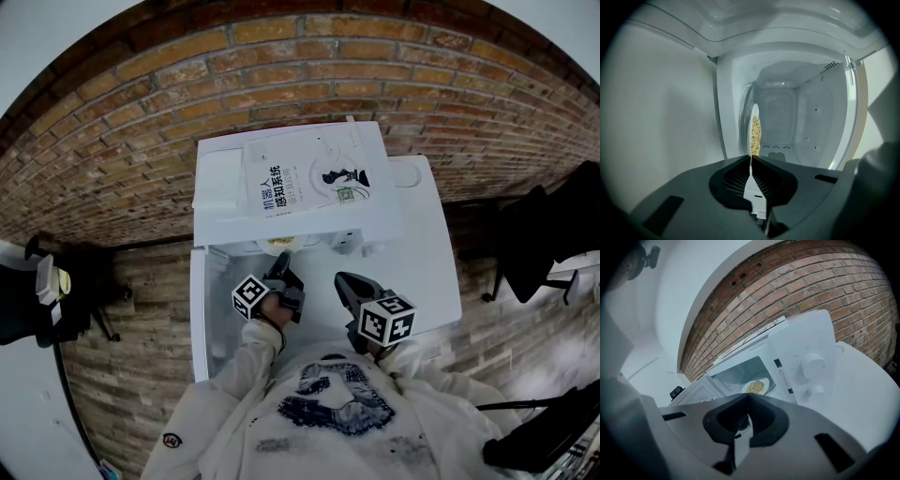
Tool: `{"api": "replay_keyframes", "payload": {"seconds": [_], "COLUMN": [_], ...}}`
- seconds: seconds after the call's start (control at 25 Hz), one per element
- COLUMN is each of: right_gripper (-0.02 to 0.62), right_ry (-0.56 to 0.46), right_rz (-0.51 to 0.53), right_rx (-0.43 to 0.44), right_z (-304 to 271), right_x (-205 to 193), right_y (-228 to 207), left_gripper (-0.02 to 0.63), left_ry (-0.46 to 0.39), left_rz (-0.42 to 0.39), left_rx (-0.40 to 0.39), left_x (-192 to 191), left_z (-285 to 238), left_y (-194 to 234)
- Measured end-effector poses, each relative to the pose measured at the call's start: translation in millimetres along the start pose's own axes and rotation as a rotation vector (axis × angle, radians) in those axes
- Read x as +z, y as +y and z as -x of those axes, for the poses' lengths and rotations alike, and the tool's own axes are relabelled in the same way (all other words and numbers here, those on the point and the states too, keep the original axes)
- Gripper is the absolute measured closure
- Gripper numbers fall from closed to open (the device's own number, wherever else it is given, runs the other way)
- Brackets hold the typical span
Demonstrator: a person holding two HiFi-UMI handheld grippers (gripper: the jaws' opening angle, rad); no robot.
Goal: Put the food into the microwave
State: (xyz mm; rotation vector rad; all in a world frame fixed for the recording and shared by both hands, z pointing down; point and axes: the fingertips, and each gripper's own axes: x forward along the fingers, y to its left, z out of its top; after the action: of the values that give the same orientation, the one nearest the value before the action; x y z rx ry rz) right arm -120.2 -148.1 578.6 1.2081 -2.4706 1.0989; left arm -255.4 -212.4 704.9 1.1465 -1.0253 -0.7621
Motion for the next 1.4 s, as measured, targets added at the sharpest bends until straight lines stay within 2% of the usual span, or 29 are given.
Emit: {"api": "replay_keyframes", "payload": {"seconds": [0.84, 1.24, 1.4], "right_gripper": [0.581, 0.581, 0.581], "right_ry": [0.005, -0.005, -0.01], "right_rz": [-0.016, -0.009, -0.002], "right_rx": [-0.009, -0.008, -0.006], "right_z": [-1, 2, 4], "right_x": [-1, 0, 2], "right_y": [-5, -3, 0], "left_gripper": [0.583, 0.568, 0.561], "left_ry": [0.016, 0.076, 0.09], "left_rz": [0.032, -0.06, -0.071], "left_rx": [0.015, 0.009, 0.007], "left_x": [5, -4, -9], "left_z": [-14, -14, -9], "left_y": [0, -4, -6]}}
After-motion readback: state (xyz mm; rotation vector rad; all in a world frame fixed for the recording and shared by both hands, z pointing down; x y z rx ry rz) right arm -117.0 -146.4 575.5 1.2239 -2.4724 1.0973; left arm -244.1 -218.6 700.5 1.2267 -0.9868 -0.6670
